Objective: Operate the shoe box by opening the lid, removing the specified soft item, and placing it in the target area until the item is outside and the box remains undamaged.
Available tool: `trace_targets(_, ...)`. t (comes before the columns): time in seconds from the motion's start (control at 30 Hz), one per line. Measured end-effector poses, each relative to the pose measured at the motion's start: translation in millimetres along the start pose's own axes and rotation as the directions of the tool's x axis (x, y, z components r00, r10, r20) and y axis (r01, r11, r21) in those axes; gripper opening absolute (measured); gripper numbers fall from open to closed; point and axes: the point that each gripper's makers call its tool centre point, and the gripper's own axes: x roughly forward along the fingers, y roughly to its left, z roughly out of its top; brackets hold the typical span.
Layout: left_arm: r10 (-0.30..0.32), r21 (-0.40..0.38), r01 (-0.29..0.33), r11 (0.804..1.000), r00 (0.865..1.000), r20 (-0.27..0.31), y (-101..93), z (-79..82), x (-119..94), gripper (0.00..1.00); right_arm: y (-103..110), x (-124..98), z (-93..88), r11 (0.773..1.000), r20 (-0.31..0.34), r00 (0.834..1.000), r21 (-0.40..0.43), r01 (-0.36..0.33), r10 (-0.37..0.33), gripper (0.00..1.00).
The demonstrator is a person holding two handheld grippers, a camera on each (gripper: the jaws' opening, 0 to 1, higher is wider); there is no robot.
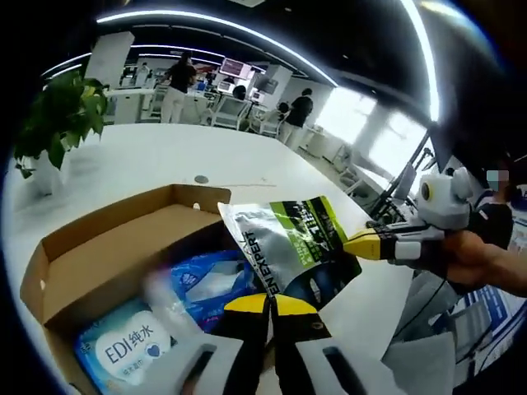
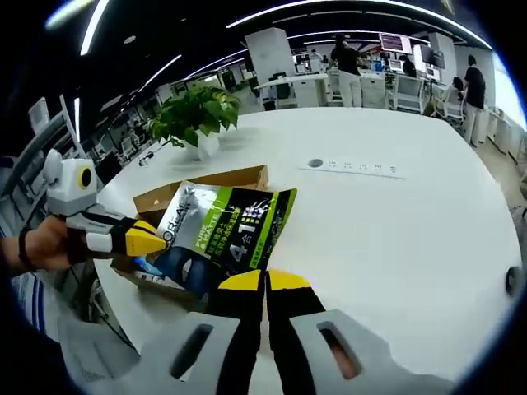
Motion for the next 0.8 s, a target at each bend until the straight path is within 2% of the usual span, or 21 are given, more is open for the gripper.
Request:
trace_targets(0.47, -0.103, 0.08, 0.109, 0.991, 0.992, -0.073, -64.4, -5.9, 45, 0.0, -55, -50, -30.2, 0.991, 0.011, 0.995, 0.091, 0.099, -0.1, 0.0)
trace_targets(0.63, -0.132, 0.096, 0.141, 0.985, 0.987, -0.091, -82.8, -6.4, 60, 0.0, -74, -62, -40.8, 0.984, 0.008, 0.991, 0.123, 0.129, -0.131, 0.0)
trace_targets(0.8, -0.138, 0.106, 0.15, 0.983, 0.984, -0.108, -93.6, -9.9, 71, 0.0, -87, -65, -46.8, 0.979, 0.001, 0.989, 0.144, 0.145, -0.147, 0.0)
